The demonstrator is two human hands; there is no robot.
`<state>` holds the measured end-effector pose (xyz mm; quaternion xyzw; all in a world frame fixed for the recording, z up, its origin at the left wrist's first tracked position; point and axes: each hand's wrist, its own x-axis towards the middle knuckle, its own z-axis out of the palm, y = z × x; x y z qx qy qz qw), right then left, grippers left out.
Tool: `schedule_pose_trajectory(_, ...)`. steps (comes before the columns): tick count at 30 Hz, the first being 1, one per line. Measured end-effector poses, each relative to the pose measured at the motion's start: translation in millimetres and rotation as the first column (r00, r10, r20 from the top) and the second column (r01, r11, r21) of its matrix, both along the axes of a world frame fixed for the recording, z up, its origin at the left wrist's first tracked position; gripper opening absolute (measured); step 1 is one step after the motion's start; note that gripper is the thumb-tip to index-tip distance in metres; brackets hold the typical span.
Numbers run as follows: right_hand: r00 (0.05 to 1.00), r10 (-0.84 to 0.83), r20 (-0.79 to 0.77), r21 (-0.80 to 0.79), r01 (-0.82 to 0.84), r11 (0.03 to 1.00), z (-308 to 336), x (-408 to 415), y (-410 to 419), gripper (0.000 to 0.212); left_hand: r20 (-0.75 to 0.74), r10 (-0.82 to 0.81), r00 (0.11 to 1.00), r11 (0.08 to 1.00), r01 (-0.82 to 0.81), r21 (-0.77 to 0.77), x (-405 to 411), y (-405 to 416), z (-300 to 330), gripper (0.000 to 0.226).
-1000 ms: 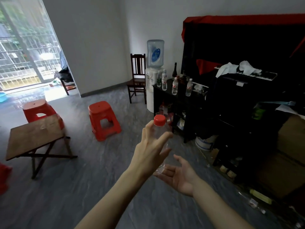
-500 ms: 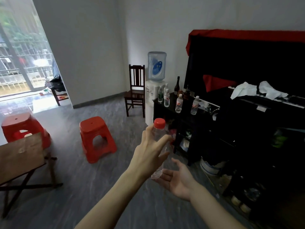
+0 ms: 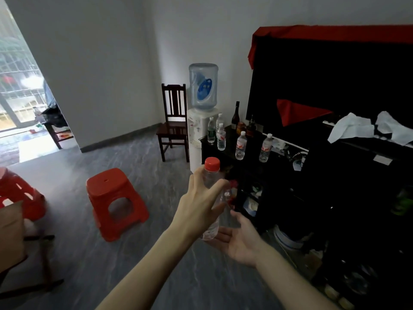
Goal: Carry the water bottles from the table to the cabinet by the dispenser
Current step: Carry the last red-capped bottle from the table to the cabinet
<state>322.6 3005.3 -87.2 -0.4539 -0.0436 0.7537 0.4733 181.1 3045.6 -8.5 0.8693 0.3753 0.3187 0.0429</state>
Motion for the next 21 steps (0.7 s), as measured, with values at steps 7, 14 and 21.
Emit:
schedule_pose_trajectory(7, 0.999, 0.033, 0.016, 0.016, -0.033, 0.999, 8, 51, 122, 0.076, -0.026, 0.011, 1.0, 1.0, -0.01, 0.004, 52, 117, 9, 0.048)
schedule_pose_trajectory(14, 0.998, 0.055, 0.026, 0.049, -0.056, 0.997, 14, 78, 223, 0.065, -0.033, 0.061, 0.998, 0.998, -0.061, -0.004, 78, 214, 13, 0.045)
schedule_pose_trajectory(21, 0.998, 0.055, -0.006, -0.003, -0.055, 0.998, 1, 99, 317, 0.074, -0.038, 0.065, 0.997, 0.998, -0.066, -0.014, 96, 310, -1, 0.045)
